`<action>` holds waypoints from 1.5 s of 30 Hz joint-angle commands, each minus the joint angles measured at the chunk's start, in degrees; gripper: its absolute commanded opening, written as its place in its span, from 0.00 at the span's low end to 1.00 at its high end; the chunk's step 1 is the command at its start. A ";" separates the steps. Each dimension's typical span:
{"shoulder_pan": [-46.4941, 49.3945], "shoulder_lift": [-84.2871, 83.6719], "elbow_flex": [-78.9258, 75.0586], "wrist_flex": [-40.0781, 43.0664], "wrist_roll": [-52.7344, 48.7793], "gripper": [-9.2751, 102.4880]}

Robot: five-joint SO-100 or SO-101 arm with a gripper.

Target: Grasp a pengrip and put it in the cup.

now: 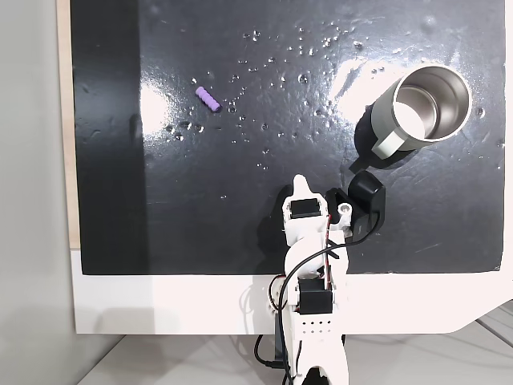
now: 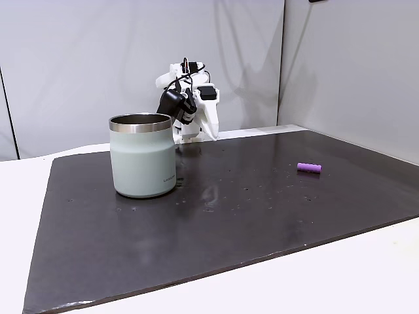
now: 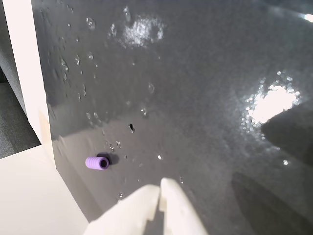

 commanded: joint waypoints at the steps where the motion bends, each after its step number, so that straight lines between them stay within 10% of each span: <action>1: 0.35 0.70 -0.35 -2.46 0.62 0.08; 15: 1.93 -0.88 -3.96 -4.31 -0.53 0.08; 45: -6.68 -84.55 -59.68 -19.16 0.70 0.08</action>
